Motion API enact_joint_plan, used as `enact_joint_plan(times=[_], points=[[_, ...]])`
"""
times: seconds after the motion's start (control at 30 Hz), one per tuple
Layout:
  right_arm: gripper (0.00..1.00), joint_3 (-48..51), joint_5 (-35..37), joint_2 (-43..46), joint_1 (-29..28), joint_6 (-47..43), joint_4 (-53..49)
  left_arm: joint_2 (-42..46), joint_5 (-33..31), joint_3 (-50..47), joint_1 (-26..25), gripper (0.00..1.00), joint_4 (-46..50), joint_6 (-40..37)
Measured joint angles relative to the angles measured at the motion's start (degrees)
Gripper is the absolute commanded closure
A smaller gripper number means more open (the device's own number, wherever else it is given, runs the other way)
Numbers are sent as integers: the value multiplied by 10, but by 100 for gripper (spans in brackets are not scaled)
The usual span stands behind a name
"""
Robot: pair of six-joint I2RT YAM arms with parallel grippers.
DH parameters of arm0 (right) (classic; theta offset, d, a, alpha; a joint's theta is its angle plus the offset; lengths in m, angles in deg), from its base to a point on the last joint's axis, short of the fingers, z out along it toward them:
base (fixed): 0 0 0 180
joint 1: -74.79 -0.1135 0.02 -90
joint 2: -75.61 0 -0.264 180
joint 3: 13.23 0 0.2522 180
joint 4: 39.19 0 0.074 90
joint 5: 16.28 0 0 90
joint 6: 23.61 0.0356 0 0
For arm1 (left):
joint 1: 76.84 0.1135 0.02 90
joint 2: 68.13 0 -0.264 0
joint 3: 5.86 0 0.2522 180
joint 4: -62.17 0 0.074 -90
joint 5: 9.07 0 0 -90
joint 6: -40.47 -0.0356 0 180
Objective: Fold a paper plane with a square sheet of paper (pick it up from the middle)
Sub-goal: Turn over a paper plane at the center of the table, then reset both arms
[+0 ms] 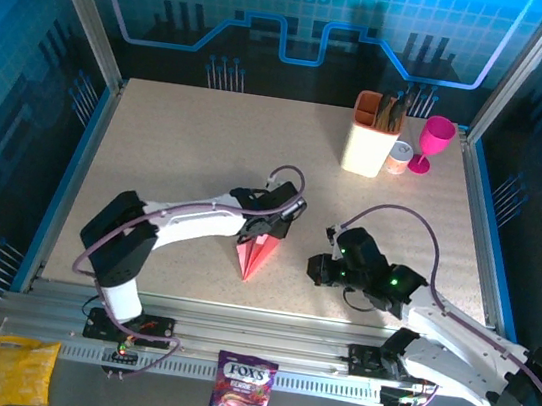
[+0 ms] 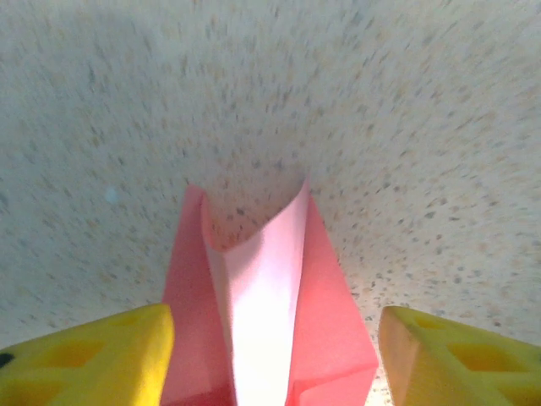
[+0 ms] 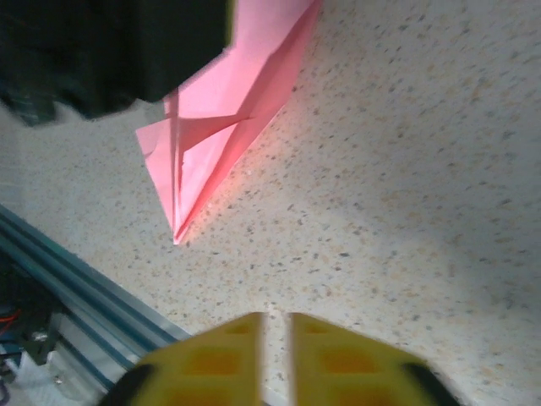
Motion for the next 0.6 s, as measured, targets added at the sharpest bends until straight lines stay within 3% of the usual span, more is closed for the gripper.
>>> enact_joint_plan(times=[0.07, 0.1, 0.13, 0.33, 0.43, 0.6], points=[[21, -17, 24, 6, 8, -7, -25, 40, -8, 7, 6, 14, 4, -12], [11, -26, 43, 14, 16, -11, -41, 65, -13, 11, 11, 1, 6, -19], [2, -34, 60, 22, 24, -13, -54, 89, -18, 14, 16, 0, 8, -27], [1, -49, 187, 71, 120, -42, -90, 245, -75, -17, 77, 0, -26, -58], [1, -47, 252, 75, 172, -73, -74, 333, -106, -99, 120, 0, -90, -83], [1, -28, 313, 66, 257, -168, 10, 425, -119, -246, 236, 0, -203, -125]])
